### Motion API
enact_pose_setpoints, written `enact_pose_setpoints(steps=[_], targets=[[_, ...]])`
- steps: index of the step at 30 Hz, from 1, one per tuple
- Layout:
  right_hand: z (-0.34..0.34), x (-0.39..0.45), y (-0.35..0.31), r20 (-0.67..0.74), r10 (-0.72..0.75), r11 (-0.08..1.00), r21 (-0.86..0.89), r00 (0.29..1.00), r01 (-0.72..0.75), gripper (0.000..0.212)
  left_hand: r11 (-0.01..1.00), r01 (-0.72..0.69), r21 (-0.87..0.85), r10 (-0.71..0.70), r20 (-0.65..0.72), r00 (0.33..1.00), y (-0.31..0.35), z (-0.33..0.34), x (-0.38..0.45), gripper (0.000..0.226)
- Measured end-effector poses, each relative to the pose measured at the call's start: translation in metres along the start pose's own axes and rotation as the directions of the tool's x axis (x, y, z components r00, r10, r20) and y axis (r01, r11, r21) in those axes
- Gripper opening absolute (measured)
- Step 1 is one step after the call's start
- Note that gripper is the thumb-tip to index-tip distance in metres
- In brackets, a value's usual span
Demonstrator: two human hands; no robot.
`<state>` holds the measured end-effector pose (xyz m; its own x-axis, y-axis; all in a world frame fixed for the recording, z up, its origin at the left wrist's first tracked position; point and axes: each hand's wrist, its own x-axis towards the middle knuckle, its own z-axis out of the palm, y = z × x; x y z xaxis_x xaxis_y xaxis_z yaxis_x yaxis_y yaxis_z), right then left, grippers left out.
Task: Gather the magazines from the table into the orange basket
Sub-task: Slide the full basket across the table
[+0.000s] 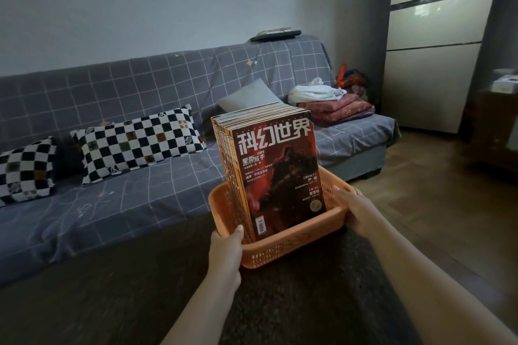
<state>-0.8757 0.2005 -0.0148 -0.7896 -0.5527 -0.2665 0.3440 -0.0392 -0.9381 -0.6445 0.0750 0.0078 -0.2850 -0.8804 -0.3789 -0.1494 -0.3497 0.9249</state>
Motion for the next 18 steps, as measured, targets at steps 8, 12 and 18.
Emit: enact_pose_setpoints(steps=[8,12,18], targets=[[0.002,0.04,-0.006,0.039,0.003,0.999,-0.038,0.999,-0.002,0.056,1.0,-0.009,-0.005,0.009,-0.024,1.0,0.007,0.021,0.03,0.045],[0.003,0.049,-0.008,-0.013,0.013,0.995,-0.104,1.0,-0.014,0.059,1.0,-0.013,-0.015,0.012,-0.026,1.0,0.007,0.027,0.037,0.045],[0.002,0.055,-0.004,-0.026,0.038,0.989,-0.14,0.999,-0.042,0.069,0.999,-0.012,-0.04,0.012,-0.018,1.0,0.006,0.032,0.041,0.048]])
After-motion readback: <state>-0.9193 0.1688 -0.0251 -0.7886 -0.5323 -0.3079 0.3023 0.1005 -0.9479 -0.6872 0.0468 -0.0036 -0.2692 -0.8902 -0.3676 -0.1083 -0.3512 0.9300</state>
